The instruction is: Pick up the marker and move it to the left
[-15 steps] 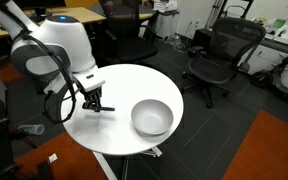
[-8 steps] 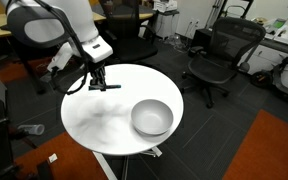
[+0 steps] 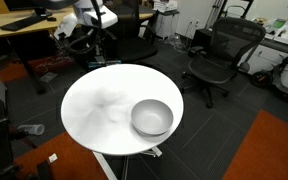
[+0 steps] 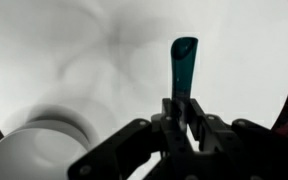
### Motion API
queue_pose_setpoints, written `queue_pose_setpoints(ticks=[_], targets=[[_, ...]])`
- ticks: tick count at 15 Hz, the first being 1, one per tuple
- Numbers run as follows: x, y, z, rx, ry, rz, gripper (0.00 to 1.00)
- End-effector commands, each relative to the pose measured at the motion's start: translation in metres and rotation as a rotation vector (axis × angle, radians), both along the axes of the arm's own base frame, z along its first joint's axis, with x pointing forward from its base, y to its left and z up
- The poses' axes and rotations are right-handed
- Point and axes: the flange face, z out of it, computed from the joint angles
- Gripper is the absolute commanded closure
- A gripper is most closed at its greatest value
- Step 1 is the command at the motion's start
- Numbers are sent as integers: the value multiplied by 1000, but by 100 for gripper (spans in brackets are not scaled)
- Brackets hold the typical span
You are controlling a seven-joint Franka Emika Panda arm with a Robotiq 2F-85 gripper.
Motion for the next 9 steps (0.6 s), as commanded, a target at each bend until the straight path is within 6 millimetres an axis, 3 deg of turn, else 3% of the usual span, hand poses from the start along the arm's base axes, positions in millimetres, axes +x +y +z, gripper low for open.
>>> queue_pose_setpoints(ticks=[1,9], targets=[[31,14,8,16,34,9,95],[78,44,-12,9,56,-57,95]])
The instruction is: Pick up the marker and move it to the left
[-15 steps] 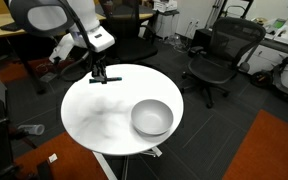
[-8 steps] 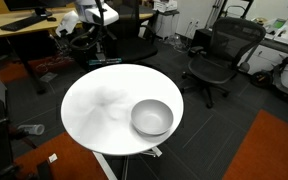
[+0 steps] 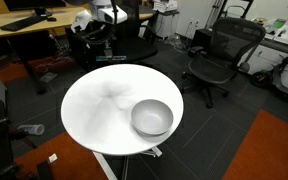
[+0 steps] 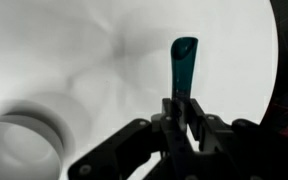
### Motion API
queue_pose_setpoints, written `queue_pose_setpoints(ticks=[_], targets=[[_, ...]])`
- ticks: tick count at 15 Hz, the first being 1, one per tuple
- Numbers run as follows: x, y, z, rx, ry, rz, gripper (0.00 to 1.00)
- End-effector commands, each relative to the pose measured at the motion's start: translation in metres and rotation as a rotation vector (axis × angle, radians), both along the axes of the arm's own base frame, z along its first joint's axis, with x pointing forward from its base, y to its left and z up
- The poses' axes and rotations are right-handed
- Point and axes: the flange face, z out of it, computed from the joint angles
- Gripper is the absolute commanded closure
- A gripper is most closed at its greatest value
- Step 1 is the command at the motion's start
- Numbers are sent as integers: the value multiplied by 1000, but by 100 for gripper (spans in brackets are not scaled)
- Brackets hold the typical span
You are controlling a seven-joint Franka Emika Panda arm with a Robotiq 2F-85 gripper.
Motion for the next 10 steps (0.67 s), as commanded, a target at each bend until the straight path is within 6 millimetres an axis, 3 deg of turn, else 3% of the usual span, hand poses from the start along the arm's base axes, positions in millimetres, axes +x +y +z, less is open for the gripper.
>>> queue_pose_setpoints(ticks=[1,10], targets=[[23,18,-9,-7,10,-50,95],[47,54,-56,-16,22,-97,95]])
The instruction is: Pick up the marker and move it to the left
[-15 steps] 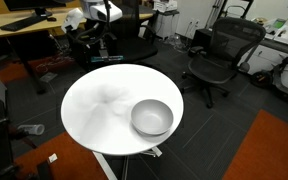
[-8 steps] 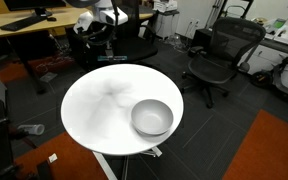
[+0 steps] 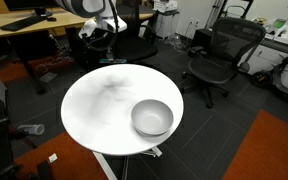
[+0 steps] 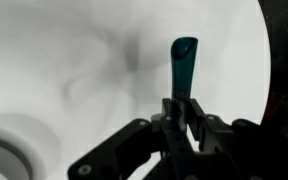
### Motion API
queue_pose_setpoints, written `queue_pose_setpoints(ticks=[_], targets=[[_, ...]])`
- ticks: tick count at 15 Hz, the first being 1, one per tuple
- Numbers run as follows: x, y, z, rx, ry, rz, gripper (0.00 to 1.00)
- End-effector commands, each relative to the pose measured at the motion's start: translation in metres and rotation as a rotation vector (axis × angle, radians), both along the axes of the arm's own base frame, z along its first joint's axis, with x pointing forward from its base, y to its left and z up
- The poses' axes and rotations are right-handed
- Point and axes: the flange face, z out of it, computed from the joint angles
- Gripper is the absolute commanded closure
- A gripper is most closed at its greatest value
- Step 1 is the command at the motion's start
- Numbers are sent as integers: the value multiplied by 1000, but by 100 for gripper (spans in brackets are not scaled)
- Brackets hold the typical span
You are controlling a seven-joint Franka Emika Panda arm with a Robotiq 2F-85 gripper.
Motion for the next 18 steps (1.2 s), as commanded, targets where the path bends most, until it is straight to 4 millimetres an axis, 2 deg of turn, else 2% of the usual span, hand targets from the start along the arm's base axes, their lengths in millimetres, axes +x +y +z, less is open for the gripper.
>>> queue_pose_setpoints(ticks=[1,9,18], targets=[[14,10,-14,-16,0,-29,95],[24,24,-50,-7,21,-4,95],[28,31,-77,-20,49,-2,95]])
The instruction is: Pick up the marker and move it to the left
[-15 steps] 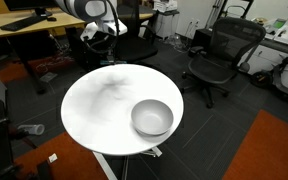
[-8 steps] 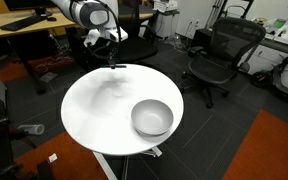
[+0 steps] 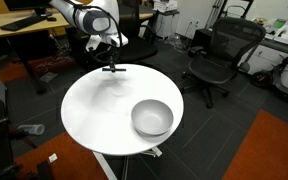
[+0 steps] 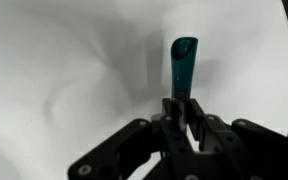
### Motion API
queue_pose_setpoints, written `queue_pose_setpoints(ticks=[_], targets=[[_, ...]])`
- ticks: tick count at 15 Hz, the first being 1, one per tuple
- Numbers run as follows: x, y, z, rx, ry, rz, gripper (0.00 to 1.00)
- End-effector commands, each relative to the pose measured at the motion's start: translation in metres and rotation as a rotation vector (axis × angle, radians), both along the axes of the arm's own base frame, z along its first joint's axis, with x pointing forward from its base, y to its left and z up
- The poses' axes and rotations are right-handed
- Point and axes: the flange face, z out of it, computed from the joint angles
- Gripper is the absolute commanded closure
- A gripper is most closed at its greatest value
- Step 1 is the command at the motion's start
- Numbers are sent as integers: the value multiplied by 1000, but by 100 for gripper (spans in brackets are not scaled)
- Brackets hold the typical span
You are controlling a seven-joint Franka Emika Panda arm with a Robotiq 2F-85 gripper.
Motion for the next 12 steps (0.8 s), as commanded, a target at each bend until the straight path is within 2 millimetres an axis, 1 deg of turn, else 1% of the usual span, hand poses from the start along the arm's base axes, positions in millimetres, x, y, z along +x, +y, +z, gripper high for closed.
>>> queue_pose_setpoints(ticks=[1,3,4,6,7,8,10,11,12], targets=[[6,7,-6,-7,10,-19,95],[5,9,-10,-7,17,-17,95],[4,13,-10,-9,21,-17,95],[5,14,-11,-10,24,-12,95],[5,15,-11,-13,29,-8,56],[5,14,-11,-12,30,-6,55],[6,11,-10,-14,27,-11,42],[6,9,-9,-17,26,-15,33],[5,6,-7,-14,25,-16,27]])
